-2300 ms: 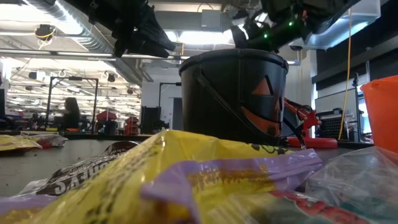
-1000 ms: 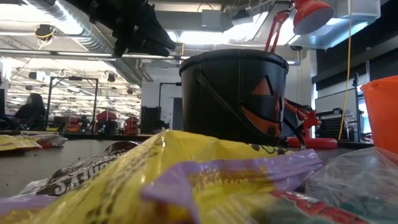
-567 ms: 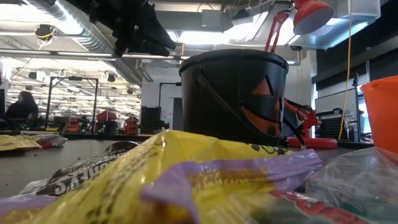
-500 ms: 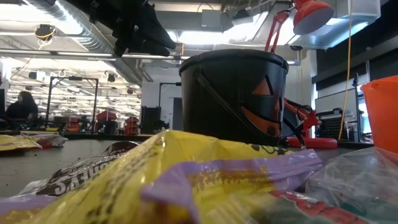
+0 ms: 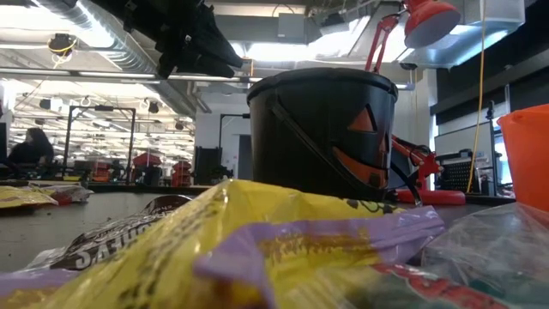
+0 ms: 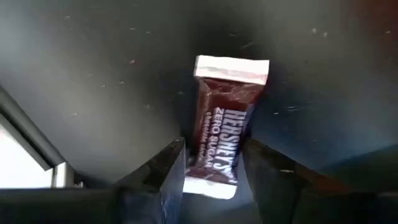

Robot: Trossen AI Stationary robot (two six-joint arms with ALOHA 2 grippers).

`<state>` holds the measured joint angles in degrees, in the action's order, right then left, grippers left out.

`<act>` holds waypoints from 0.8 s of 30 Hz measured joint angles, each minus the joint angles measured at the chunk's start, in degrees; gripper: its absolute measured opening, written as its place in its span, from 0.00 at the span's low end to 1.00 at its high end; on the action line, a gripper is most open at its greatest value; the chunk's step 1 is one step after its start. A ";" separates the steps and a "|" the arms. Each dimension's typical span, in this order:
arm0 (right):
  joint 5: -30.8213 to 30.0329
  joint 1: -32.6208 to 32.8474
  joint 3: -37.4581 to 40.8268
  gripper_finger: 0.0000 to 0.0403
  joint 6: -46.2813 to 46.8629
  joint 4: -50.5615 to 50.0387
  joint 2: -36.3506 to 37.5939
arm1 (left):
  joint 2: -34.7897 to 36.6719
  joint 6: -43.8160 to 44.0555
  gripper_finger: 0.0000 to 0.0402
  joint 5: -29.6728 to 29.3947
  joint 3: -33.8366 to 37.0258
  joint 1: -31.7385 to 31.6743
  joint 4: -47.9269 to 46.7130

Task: Sort candy
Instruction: Put the brown chocolate into the black bucket

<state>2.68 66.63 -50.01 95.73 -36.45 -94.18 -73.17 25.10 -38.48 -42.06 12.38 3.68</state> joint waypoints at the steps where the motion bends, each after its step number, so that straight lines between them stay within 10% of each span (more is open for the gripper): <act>1: 0.24 0.00 -0.01 0.40 -0.03 -0.14 -0.65 | 0.00 0.00 0.36 0.00 0.00 0.01 -0.02; 17: 0.28 -0.02 0.17 0.10 -4.76 -0.34 0.87 | 0.00 0.37 0.36 -0.02 0.00 0.00 0.10; 24: -17.09 -0.07 0.37 0.09 -10.47 4.06 6.13 | 0.00 0.42 0.36 -0.01 0.00 0.00 1.11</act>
<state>-14.42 66.57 -49.64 85.25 -32.40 -88.05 -73.17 25.52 -38.49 -42.06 12.38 4.79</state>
